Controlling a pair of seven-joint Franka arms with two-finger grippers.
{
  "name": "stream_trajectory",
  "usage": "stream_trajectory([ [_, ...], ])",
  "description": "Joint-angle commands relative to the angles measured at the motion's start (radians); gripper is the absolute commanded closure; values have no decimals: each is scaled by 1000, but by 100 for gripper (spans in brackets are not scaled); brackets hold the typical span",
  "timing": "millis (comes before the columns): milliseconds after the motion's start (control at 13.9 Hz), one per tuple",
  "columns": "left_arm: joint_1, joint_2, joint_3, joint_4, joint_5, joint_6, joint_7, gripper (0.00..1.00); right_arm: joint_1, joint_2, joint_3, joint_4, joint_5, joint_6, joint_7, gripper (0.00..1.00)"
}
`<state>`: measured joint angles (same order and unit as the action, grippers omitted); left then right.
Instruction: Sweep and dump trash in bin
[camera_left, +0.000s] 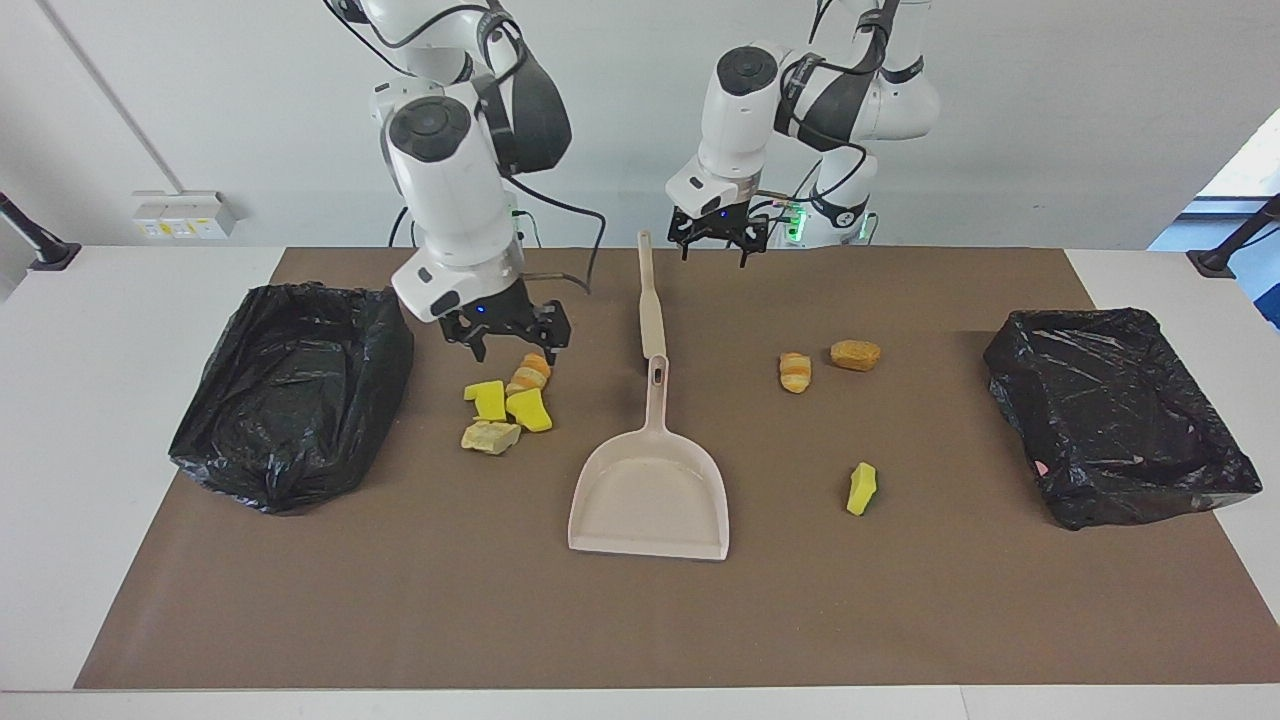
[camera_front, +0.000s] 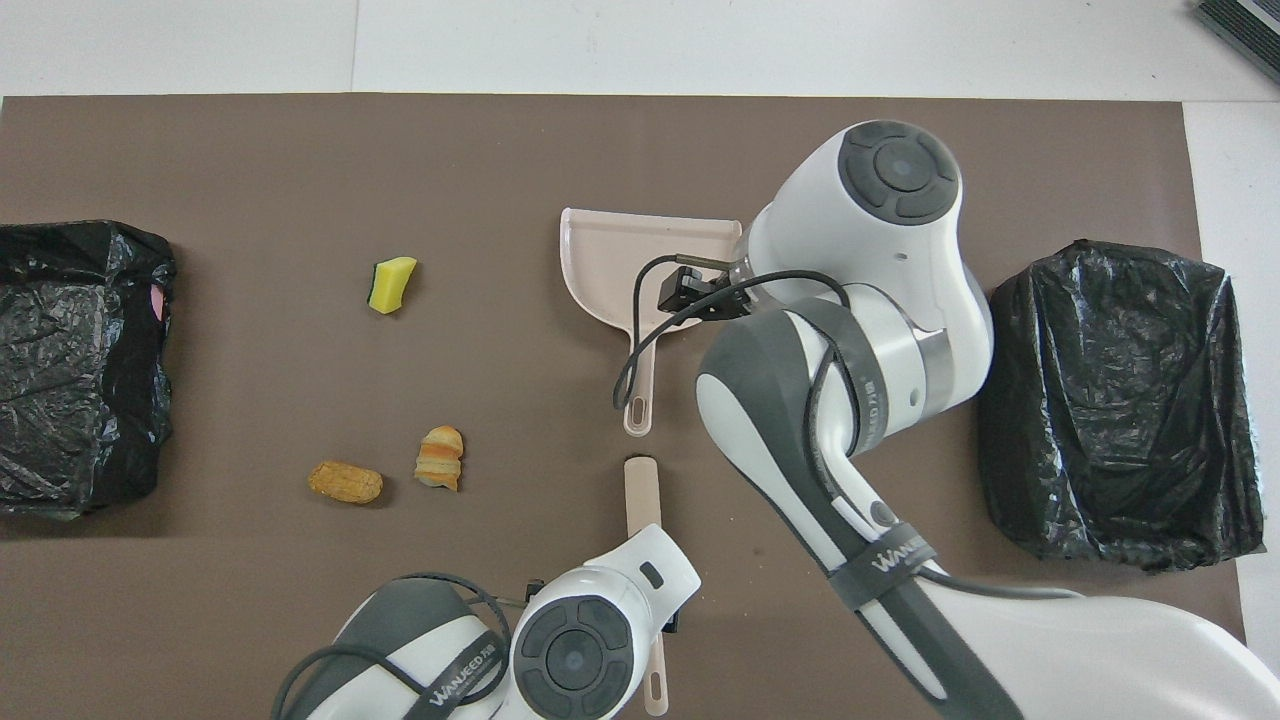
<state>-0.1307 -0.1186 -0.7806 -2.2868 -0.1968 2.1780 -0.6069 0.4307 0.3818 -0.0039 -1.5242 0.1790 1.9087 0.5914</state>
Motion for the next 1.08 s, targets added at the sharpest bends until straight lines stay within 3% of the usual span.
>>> stream_trajectory([
  [0, -15, 56, -23, -6, -12, 81, -60, 0, 40, 81, -1, 55, 37, 18, 48, 0],
  [216, -15, 115, -54, -6, -12, 100, -74, 0, 91, 138, -1, 50, 39, 96, 73, 0],
  [503, -15, 119, -54, -5, -12, 92, -88, 0, 95, 177, -2, 49, 28, 150, 64, 0],
  [647, -17, 116, -66, -6, -12, 83, -93, 9, 92, 175, -2, 47, 25, 153, 61, 0],
  [719, -17, 116, -71, -5, -12, 79, -93, 22, 89, 175, -2, 44, 27, 153, 57, 6],
  [791, -17, 111, -74, -5, -12, 62, -96, 33, 94, 172, -2, 42, 27, 145, 50, 28],
  [863, -17, 106, -86, -5, -12, 46, -96, 33, 97, 172, -2, 41, 28, 135, 51, 72],
  [935, -15, 105, -89, -5, -12, 43, -97, 33, 102, 169, -2, 41, 30, 124, 51, 100],
  [1007, -17, 106, -89, -6, -12, 43, -99, 33, 102, 169, -2, 41, 45, 121, 54, 100],
])
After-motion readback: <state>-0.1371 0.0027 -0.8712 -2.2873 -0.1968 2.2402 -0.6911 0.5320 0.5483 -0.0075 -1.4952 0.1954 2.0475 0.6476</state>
